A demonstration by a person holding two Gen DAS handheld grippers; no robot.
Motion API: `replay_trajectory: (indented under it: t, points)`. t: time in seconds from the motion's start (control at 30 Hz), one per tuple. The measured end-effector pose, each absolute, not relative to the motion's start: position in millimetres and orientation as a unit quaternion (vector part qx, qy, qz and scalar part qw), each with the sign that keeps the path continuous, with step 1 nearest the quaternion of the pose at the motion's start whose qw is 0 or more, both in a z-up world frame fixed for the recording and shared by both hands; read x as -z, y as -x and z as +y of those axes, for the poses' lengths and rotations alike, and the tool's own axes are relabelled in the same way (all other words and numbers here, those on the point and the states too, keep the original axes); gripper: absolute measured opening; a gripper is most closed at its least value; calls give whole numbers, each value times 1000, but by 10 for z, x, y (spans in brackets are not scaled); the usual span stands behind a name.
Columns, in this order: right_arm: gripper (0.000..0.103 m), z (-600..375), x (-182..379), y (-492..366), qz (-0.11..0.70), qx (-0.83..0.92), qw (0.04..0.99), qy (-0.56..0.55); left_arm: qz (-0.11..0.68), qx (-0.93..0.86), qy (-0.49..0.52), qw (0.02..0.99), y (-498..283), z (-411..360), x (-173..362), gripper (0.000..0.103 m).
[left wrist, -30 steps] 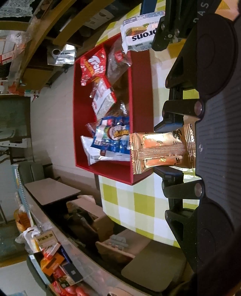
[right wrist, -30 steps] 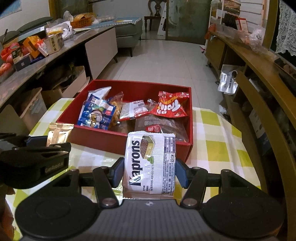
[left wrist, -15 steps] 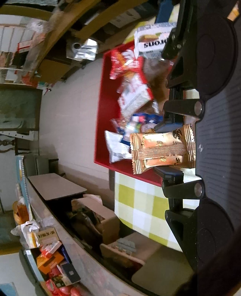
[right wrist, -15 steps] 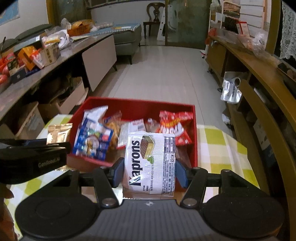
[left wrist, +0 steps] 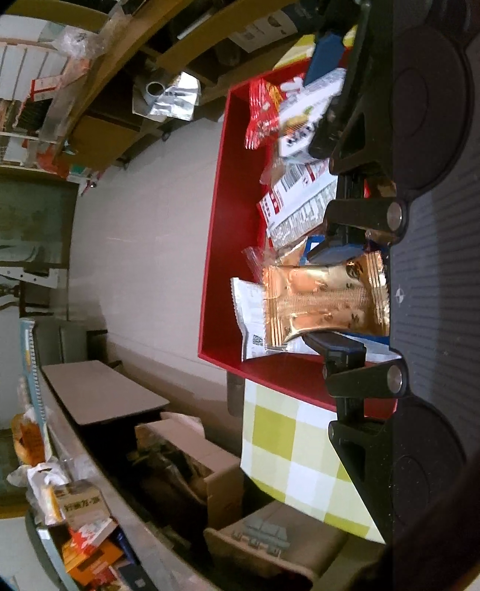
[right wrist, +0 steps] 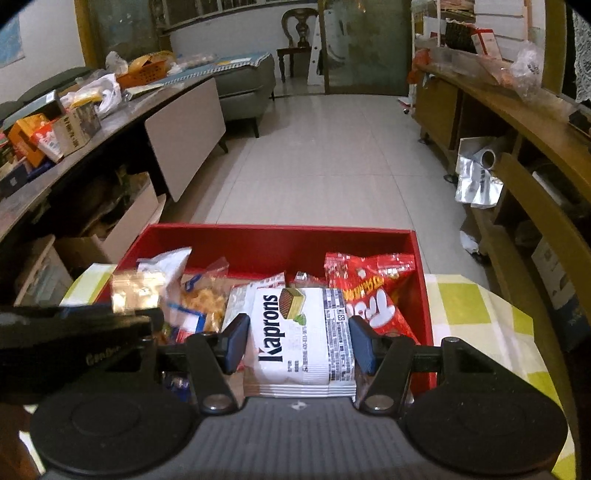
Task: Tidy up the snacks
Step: 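Lower both snacks into the red box and open both tools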
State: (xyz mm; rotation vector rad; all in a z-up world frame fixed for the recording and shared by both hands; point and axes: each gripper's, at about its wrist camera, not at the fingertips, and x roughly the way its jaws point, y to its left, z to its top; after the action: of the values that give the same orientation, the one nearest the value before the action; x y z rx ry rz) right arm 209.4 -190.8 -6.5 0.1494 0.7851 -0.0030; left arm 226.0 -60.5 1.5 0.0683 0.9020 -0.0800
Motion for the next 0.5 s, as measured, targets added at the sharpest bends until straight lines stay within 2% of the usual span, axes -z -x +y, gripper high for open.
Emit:
replay_trajectory:
  t: [0.17,0.4,0.5]
  points:
    - [65,-1928,78,-2092,378,9,923,-78,434,23,-46,900,-2262,-569,-9,75]
    - [67,-1953,-60,-2052,358,11,930,-87,421,18,-47,906,-2216,-531,-149,82]
    - [71,-1956,-96,-2023,359,14,930,-78,421,16,-47,906,-2197,-510,-187,86]
